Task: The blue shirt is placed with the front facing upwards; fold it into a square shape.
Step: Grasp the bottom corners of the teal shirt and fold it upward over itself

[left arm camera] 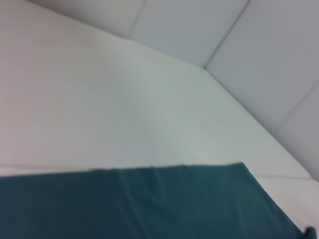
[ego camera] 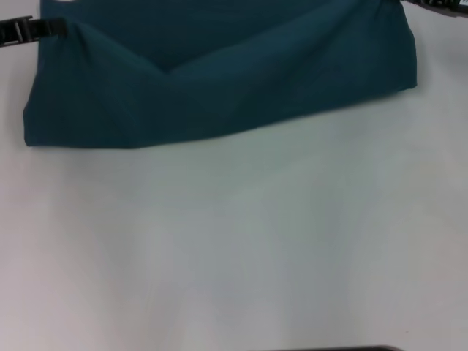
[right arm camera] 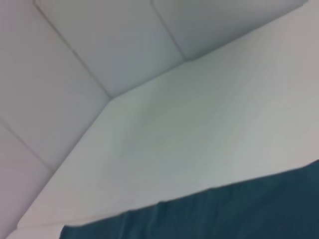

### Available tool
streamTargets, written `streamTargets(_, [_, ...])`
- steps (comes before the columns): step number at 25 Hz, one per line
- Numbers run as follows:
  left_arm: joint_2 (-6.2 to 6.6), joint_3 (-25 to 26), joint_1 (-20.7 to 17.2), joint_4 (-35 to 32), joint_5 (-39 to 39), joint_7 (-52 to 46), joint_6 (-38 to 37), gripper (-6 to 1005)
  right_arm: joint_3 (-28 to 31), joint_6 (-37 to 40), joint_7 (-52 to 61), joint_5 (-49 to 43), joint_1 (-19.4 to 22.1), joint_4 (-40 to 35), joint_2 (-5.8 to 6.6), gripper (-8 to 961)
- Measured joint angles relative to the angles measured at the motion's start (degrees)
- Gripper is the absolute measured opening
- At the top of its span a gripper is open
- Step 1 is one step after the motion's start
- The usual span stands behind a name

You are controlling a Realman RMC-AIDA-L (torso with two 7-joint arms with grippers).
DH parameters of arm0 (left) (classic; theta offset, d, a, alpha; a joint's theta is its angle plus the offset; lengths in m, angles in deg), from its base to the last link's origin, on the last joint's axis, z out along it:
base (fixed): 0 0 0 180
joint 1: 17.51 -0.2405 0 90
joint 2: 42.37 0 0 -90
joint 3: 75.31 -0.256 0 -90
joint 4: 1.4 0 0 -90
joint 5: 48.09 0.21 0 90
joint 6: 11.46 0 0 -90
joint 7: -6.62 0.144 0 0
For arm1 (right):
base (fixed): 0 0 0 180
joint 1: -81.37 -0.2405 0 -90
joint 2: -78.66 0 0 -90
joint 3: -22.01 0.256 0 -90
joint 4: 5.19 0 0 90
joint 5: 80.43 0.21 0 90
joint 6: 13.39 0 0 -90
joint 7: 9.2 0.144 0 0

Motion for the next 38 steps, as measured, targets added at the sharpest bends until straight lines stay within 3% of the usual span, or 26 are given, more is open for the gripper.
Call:
streamTargets(7, [-1.50,0.0,0.4,0.0,-2.6,2.2,7.3,1,-0.2,-7.2,-0.5,2.3,-1.7,2.3,-0.36,90])
streamTargets(19, [-4.26,-0.4,1.2,0.3,-8.2,6.8,15.3,1,-0.5,-16.2,-3.5,5.1,-5.0,2.9,-2.97,96])
streamTargets(20, [-4.92,-1.4,1.6,0.3,-9.7,7.9,18.3,1,-0.5,-16.9,-3.8,5.4,-5.3,2.9,-3.15,96])
streamTargets(28, [-6.33,-8.0,1.8,0.0,-14.2,9.9,28.2,1,-0.6,-22.5,-5.3,6.5,-7.6,3.5,-3.98,100])
streamTargets(38, [-7.92,-10.4,2.4,-0.2,-17.3,12.7,36.2,1,-0.6,-30.0,-8.1,7.9,-10.5,5.1,-4.69,104])
